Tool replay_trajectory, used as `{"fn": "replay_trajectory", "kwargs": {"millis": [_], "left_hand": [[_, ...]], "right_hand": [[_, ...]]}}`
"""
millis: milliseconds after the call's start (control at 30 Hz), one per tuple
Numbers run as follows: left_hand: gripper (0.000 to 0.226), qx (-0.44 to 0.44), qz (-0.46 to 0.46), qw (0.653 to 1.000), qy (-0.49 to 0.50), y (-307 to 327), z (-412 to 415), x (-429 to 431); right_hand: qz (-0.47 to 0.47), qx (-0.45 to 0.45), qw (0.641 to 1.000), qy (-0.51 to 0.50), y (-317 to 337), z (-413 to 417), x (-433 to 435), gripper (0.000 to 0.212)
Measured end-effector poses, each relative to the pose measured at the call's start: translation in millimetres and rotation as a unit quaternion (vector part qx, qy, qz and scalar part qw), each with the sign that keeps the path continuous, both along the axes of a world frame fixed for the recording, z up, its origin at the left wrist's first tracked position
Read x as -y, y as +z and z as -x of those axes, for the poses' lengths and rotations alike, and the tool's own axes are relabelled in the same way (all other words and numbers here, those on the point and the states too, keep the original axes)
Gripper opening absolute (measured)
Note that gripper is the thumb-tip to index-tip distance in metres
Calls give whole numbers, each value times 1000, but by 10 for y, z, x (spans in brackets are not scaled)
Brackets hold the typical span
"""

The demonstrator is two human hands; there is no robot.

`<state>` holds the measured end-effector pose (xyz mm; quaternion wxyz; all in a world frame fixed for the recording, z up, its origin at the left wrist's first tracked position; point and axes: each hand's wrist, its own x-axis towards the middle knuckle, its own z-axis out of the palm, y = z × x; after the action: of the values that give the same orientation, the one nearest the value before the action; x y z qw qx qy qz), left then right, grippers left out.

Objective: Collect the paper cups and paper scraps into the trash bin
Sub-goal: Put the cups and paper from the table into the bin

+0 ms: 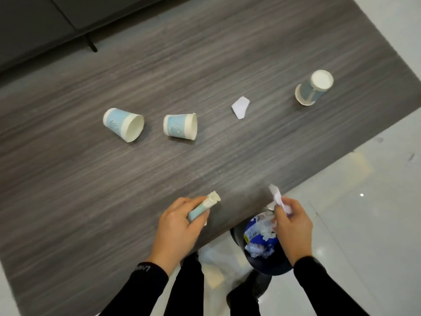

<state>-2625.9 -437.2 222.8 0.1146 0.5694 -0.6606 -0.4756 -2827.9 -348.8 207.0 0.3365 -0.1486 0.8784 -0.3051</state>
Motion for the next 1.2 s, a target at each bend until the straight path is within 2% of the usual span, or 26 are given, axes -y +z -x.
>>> {"fn": "replay_trajectory", "kwargs": {"millis": [33,100,200,233,267,333,400,500,567,667,733,800,933,967,1033,1200], "left_hand": [[24,-19,-9,1000,-9,14,101,-65],[29,-38,-27,998,-35,13,286,-210],[32,-37,-36,996,-72,-60,508,-444],[32,-32,-36,995,-83,-90,572,-516],[31,-22,-42,995,-93,-121,635,-586],[25,20,-70,990,-123,-187,780,-716],[16,67,-124,979,-147,-282,945,-822],[18,52,-256,957,-126,-378,1205,-954],[19,25,-314,941,-126,-397,1351,-1029],[28,19,-347,930,-122,-395,1498,-1129],[38,91,-294,938,-158,-433,1524,-1165],[36,150,-219,945,-191,-460,1498,-1163],[40,159,-162,952,-207,-478,1376,-1099],[39,157,-150,955,-203,-473,1349,-1064],[35,143,-140,964,-177,-421,1307,-955],[22,98,-124,985,-77,-252,1134,-517]], "right_hand": [[-32,-11,999,-29,-29,69,-208,9],[-118,1,992,-48,-174,188,-580,16],[-168,113,979,-24,-392,287,-895,52],[-158,138,978,-18,-448,317,-941,58],[-145,144,979,-11,-489,352,-969,54],[-111,138,984,-6,-472,418,-973,34],[-48,192,980,-26,-361,460,-969,25],[22,317,948,-34,-234,503,-1046,34],[24,338,941,-12,-189,547,-1131,35],[17,288,957,-40,-236,653,-1243,15],[-12,230,970,-77,-363,716,-1326,13],[-53,191,976,-89,-546,755,-1406,28],[-126,203,968,-76,-844,752,-1482,65],[-143,193,968,-64,-869,746,-1469,67],[-135,164,975,-62,-828,739,-1387,55],[-8,128,990,-58,-416,669,-833,15]]}}
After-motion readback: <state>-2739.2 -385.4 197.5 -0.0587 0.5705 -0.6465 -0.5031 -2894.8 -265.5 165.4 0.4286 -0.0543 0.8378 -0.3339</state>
